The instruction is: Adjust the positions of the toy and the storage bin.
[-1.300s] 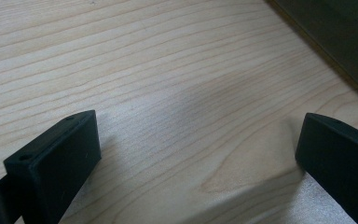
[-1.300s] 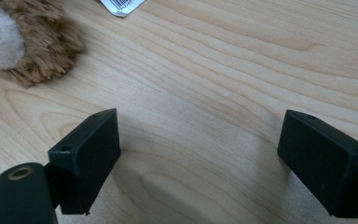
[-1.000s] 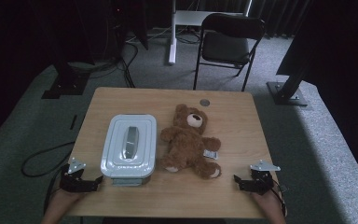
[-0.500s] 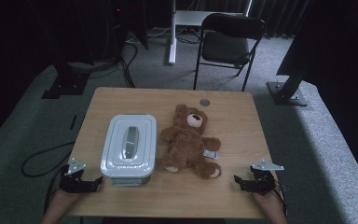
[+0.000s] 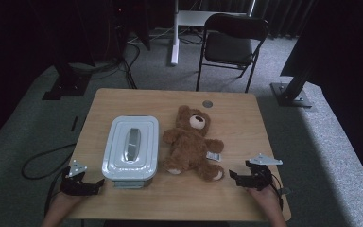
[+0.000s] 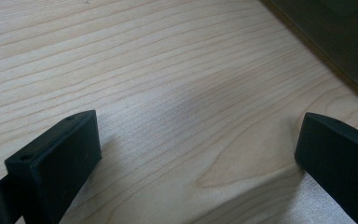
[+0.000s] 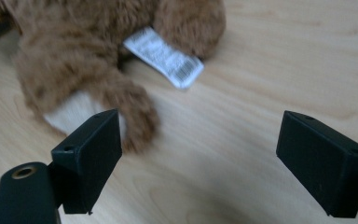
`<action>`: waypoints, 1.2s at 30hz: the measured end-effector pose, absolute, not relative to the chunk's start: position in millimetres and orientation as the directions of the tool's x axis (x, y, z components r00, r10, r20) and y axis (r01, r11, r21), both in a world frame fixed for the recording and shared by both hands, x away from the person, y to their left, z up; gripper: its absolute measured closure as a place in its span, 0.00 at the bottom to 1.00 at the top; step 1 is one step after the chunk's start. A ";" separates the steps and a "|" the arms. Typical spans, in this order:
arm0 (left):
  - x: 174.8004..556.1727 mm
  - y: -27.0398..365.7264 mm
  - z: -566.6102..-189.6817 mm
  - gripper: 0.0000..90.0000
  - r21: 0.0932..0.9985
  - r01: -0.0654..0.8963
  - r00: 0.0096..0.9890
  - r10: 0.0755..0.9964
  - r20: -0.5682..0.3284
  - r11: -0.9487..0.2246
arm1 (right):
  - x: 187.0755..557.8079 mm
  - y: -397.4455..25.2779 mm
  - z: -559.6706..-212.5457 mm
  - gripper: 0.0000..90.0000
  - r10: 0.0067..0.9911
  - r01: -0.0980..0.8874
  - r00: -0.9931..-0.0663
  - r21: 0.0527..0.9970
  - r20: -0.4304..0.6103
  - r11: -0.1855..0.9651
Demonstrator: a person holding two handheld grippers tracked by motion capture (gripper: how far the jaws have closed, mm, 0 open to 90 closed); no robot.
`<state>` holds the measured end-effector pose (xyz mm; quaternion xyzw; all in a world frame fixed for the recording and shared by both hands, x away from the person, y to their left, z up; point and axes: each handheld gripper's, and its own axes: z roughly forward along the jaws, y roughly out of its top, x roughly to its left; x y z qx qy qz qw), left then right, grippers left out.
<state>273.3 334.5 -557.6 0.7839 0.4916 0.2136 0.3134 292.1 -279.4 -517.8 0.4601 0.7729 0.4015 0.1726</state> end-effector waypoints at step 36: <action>273.3 334.4 -557.6 0.01 0.702 0.638 0.424 0.905 0.025 -0.318 | 356.5 -155.3 -472.7 0.15 0.784 0.530 -0.598 0.815 0.166 0.232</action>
